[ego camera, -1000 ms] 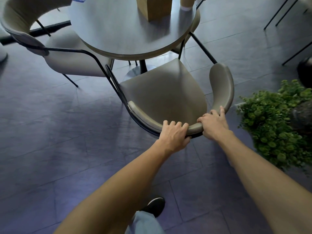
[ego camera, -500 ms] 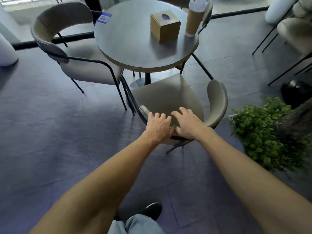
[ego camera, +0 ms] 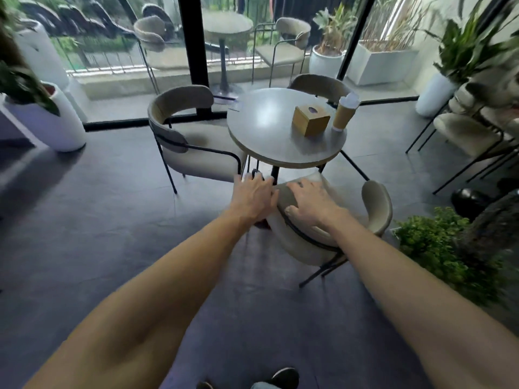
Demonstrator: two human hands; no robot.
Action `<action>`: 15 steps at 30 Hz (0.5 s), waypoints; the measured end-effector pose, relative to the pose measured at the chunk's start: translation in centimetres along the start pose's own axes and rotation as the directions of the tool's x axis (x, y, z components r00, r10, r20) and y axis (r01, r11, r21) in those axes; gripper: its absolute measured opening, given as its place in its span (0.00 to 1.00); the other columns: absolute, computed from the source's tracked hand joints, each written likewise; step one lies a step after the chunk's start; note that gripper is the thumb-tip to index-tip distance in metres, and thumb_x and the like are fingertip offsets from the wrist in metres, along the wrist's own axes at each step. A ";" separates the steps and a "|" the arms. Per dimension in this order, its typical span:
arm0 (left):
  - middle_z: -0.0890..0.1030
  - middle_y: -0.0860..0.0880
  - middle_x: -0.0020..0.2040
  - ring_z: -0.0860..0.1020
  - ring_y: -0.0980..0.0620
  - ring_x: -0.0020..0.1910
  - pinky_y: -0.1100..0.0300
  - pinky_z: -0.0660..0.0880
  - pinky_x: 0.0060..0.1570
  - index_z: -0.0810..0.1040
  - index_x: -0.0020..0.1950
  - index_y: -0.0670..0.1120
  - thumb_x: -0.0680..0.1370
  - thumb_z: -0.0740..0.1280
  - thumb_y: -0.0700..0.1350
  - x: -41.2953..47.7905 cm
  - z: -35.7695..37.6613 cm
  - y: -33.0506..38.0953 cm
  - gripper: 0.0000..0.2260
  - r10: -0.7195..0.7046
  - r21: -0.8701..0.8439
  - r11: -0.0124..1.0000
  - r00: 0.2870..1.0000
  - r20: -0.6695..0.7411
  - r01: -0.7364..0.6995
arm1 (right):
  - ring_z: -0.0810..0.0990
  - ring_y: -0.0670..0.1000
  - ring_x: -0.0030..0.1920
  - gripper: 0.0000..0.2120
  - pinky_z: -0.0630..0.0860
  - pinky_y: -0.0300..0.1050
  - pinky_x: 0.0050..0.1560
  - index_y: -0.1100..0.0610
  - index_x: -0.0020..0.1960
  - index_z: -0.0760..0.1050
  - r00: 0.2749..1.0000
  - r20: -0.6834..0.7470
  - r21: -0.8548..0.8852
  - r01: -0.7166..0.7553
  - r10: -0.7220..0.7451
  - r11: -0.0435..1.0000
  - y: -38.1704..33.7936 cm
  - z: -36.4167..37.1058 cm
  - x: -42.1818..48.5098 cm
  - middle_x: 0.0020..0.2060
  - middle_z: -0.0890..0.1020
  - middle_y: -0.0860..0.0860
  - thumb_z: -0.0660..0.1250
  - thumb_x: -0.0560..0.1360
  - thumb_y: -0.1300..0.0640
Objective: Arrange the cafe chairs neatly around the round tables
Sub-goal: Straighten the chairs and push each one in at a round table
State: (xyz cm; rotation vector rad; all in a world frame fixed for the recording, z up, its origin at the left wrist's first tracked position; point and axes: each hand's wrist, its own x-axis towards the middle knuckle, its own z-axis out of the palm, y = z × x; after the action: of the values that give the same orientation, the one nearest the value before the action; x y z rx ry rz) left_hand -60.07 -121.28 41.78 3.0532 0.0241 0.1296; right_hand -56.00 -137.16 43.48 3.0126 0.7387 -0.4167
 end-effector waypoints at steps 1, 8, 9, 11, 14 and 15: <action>0.78 0.45 0.60 0.76 0.41 0.59 0.44 0.67 0.58 0.75 0.63 0.48 0.80 0.55 0.57 -0.7 -1.1 -1.8 0.19 -0.012 0.002 1.000 1.000 -0.003 0.012 | 0.66 0.63 0.70 0.28 0.66 0.60 0.70 0.53 0.74 0.62 1.000 -0.006 0.006 0.003 -0.003 1.000 -2.2 -0.3 -0.3 0.69 0.68 0.59 0.63 0.76 0.50; 0.78 0.44 0.60 0.75 0.40 0.59 0.45 0.68 0.56 0.75 0.63 0.48 0.80 0.55 0.56 -3.6 -5.1 -11.8 0.19 -0.051 0.048 0.998 0.999 -0.004 0.051 | 0.67 0.63 0.69 0.27 0.66 0.60 0.67 0.52 0.74 0.63 0.999 -0.049 0.050 0.013 -0.011 0.999 -14.0 -2.3 0.3 0.70 0.68 0.57 0.62 0.76 0.52; 0.78 0.45 0.59 0.76 0.40 0.58 0.46 0.68 0.55 0.74 0.63 0.48 0.80 0.56 0.56 -3.6 -5.4 -12.9 0.18 -0.047 0.056 0.997 0.999 -0.016 0.047 | 0.66 0.62 0.69 0.27 0.66 0.60 0.67 0.52 0.74 0.63 0.999 -0.050 0.045 0.008 -0.006 0.999 -14.8 -2.6 0.9 0.70 0.68 0.57 0.62 0.76 0.52; 0.79 0.45 0.58 0.76 0.40 0.56 0.47 0.68 0.54 0.75 0.63 0.48 0.80 0.56 0.55 -3.1 -5.8 -14.8 0.17 -0.041 0.071 0.997 0.998 -0.038 0.044 | 0.66 0.62 0.69 0.26 0.66 0.58 0.67 0.53 0.73 0.64 0.999 -0.046 0.031 -0.009 0.010 0.999 -15.9 -3.1 2.4 0.69 0.68 0.57 0.62 0.76 0.53; 0.79 0.45 0.58 0.76 0.40 0.57 0.46 0.69 0.54 0.75 0.63 0.48 0.80 0.56 0.54 -1.5 -5.5 -17.7 0.17 -0.034 0.065 0.997 0.999 -0.033 0.036 | 0.65 0.61 0.69 0.26 0.65 0.57 0.66 0.53 0.73 0.64 0.998 -0.050 0.018 -0.032 0.033 0.999 -16.8 -3.8 5.6 0.69 0.67 0.57 0.62 0.76 0.54; 0.79 0.45 0.59 0.75 0.41 0.58 0.46 0.69 0.55 0.75 0.64 0.48 0.80 0.56 0.54 -0.7 -5.1 -18.6 0.18 -0.036 0.065 0.997 0.999 -0.026 0.038 | 0.65 0.61 0.70 0.27 0.65 0.57 0.67 0.53 0.74 0.63 0.998 -0.055 0.017 -0.037 0.037 0.999 -17.0 -4.1 6.9 0.69 0.67 0.57 0.62 0.76 0.53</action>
State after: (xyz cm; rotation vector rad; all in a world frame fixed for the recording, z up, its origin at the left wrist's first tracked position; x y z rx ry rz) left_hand -61.41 -102.30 45.20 3.1149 0.0884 0.1679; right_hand -56.83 -118.60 46.51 3.0589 0.6848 -0.3405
